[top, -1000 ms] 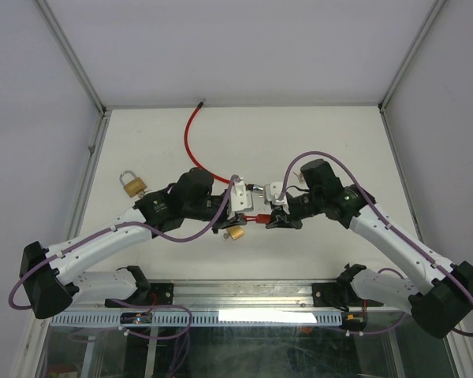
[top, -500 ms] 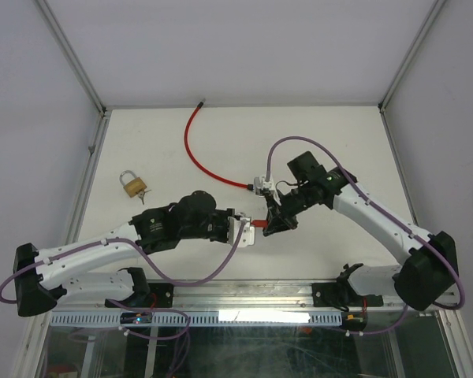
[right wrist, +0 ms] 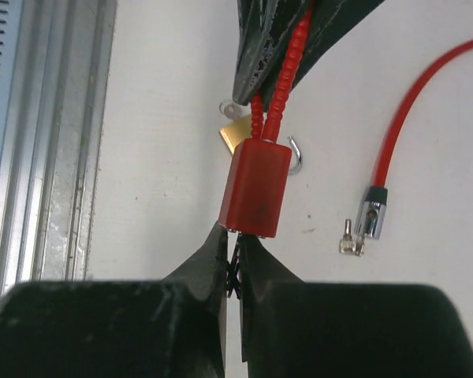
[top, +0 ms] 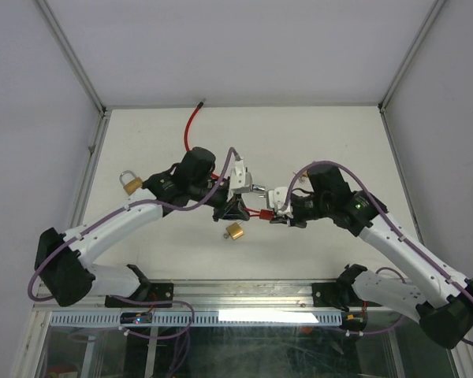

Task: Lock with the key
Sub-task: Remove the key from the lock.

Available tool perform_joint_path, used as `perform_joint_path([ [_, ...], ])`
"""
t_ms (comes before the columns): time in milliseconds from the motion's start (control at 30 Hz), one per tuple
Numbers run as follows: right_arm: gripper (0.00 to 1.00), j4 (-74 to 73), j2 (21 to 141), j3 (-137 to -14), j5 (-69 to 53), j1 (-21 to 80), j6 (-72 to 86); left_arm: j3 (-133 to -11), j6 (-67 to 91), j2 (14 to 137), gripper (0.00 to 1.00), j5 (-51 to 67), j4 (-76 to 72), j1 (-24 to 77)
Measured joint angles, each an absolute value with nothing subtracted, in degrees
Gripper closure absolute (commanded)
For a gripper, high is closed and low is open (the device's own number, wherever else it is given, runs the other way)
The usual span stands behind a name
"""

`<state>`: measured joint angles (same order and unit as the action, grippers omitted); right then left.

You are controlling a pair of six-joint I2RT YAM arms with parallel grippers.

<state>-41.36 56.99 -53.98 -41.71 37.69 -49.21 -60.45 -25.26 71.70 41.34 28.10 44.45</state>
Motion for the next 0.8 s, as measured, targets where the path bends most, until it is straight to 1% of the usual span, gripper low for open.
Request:
perform_joint_path([
  [100, 1.0, -42.76, 55.4, -52.66, -37.32, 38.44, -50.0, -63.2, -22.11, 76.97, 1.0, 46.54, 30.96, 43.68],
  [200, 1.0, -43.7, 57.84, -52.71, -37.12, 38.11, -48.9, -63.72, -21.17, 78.72, 1.0, 44.8, 32.64, 43.77],
  [267, 1.0, -44.34, 60.38, -53.25, -39.11, 36.16, -47.97, -63.59, -22.24, 77.67, 1.0, 38.92, 32.6, 46.04],
  [333, 1.0, -46.22, 63.59, -54.87, -43.48, 31.7, -47.16, -60.36, -25.76, 73.67, 0.99, 29.3, 28.4, 50.78],
  [433, 1.0, -50.37, 67.35, -58.11, -54.39, 27.29, -46.68, -51.46, -33.91, 63.51, 0.99, 16.36, 19.79, 58.54],
  [500, 1.0, -51.94, 68.51, -59.64, -60.03, 26.98, -46.89, -47.42, -38.5, 58.41, 1.0, 11.68, 16.14, 60.64],
  [567, 1.0, -51.68, 68.55, -59.99, -61.95, 26.98, -47.09, -46.78, -40.6, 57.08, 1.0, 8.86, 15.03, 61.49],
  [633, 1.0, -50.15, 67.26, -59.16, -59.81, 27.7, -47.53, -47.24, -40.71, 57.87, 1.0, 7.81, 15.35, 61.54],
  [700, 1.0, -47.64, 64.16, -56.49, -54.37, 30.28, -48.47, -49.5, -38.7, 60.14, 1.0, 8.45, 17.98, 60.66],
  [800, 1.0, -44.69, 58.54, -52.29, -45.56, 34.48, -50.54, -55.35, -31.92, 65.84, 1.0, 18.74, 23.97, 54.26],
])
